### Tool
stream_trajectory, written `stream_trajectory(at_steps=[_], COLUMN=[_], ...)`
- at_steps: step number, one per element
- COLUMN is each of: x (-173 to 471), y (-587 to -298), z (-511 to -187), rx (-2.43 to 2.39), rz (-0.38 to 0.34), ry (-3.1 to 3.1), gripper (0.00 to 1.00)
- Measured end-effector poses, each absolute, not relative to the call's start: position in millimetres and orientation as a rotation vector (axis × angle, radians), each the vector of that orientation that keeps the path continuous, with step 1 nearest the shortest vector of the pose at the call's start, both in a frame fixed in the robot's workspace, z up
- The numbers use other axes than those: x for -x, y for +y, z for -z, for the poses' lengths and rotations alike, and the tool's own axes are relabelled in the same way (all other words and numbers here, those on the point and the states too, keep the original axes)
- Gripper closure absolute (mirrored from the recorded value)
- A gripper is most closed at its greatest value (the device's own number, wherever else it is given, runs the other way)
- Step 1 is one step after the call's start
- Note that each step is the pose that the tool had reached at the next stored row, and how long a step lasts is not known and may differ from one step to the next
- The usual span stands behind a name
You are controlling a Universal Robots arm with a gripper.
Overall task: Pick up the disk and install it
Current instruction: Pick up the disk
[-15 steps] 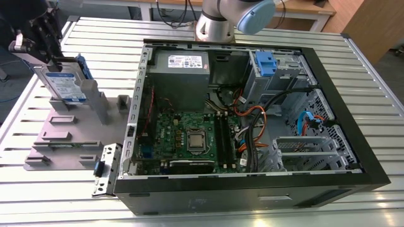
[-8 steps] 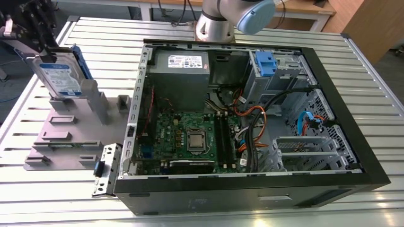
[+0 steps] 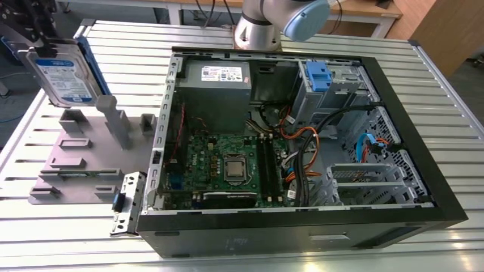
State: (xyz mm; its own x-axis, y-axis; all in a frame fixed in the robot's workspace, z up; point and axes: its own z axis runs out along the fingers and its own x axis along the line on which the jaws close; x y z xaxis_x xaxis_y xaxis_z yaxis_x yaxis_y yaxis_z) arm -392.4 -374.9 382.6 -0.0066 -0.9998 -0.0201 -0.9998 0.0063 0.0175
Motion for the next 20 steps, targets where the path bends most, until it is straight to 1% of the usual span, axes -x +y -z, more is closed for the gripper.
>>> stream_trajectory(at_steps=[4, 13, 20], x=[392, 392, 392], y=[-375, -375, -375], z=[-392, -397, -418], rx=[2.213, 2.213, 2.213], rz=[-0.042, -0.042, -0.042], ry=[2.227, 2.227, 2.227], gripper=[0.65, 0.65, 0.65])
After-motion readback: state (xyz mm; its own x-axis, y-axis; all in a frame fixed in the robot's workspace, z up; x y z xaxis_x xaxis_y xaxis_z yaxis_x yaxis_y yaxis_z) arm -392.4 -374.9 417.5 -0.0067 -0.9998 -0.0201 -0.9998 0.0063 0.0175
